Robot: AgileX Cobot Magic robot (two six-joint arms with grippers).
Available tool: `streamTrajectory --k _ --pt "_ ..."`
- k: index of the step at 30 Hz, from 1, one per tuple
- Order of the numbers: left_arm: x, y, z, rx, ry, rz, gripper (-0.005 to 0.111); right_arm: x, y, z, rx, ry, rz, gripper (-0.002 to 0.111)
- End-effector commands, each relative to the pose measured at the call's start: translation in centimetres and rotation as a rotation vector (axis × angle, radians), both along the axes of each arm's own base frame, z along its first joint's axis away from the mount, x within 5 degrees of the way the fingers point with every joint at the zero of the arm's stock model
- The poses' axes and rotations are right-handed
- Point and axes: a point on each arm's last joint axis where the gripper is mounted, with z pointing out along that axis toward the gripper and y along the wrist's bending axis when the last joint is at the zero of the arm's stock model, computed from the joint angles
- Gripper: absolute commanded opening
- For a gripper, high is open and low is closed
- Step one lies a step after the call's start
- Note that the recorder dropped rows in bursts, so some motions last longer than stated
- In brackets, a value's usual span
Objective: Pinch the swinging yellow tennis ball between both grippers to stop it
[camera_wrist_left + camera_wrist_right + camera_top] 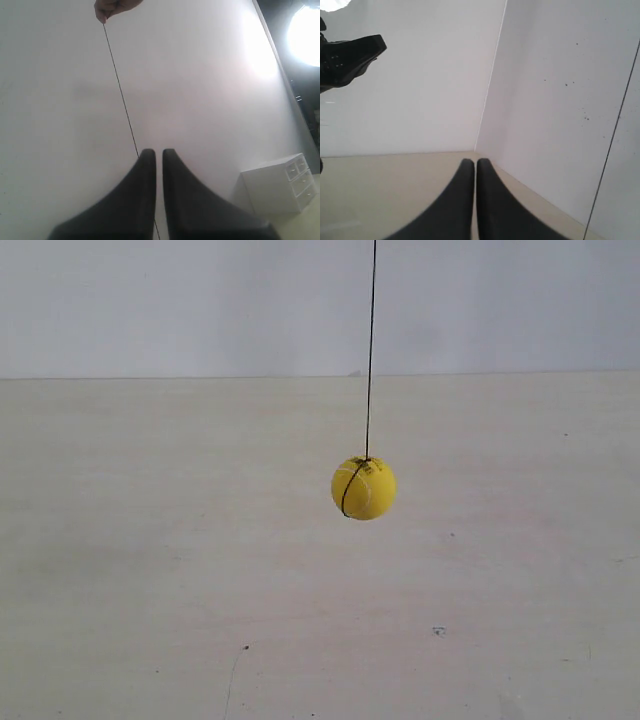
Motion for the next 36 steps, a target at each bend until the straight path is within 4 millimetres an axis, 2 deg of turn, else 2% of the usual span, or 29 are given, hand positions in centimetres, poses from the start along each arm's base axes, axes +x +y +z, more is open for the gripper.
streamTrajectory --k 1,4,7,10,13,15,18,20,23,27,30,36 --pt "-0.1 0.0 -0.1 -0.012 0.007 -0.017 0.005 0.9 -0.9 0.5 0.07 -0.01 -0.138 0.0" --pt "-0.1 0.0 -0.1 -0.012 0.007 -0.017 0.005 1.8 -2.1 1.4 0.226 0.016 -0.271 0.0" --pt "-0.1 0.0 -0.1 -0.012 0.007 -0.017 0.005 2.2 -3.0 2.1 0.283 -0.06 -0.369 0.0" --pt "-0.1 0.0 -0.1 -0.012 0.007 -0.017 0.005 2.8 -4.1 2.0 0.346 -0.112 -0.492 0.0" --pt "-0.1 0.0 -0.1 -0.012 0.007 -0.017 0.005 3.9 -5.6 0.9 0.393 -0.019 -0.675 0.0" --pt "-0.1 0.0 -0.1 -0.012 0.007 -0.017 0.005 4.5 -6.1 -0.3 0.294 0.06 -0.778 0.0" --pt "-0.1 0.0 -0.1 -0.012 0.007 -0.017 0.005 5.1 -6.2 -2.2 0.052 0.14 -0.877 0.0" --pt "-0.1 0.0 -0.1 -0.012 0.007 -0.017 0.005 5.3 -6.4 -3.4 -0.004 0.188 -0.917 0.0" --pt "-0.1 0.0 -0.1 -0.012 0.007 -0.017 0.005 5.9 -6.7 -5.8 -0.031 0.249 -0.987 0.0" --pt "-0.1 0.0 -0.1 -0.012 0.007 -0.017 0.005 6.4 -7.1 -8.7 0.027 0.347 -1.064 0.0" --pt "-0.1 0.0 -0.1 -0.012 0.007 -0.017 0.005 6.4 -7.3 -9.2 0.045 0.375 -1.099 0.0" --pt "-0.1 0.0 -0.1 -0.012 0.007 -0.017 0.005 6.2 -7.5 -10.5 -0.033 0.515 -1.141 0.0"
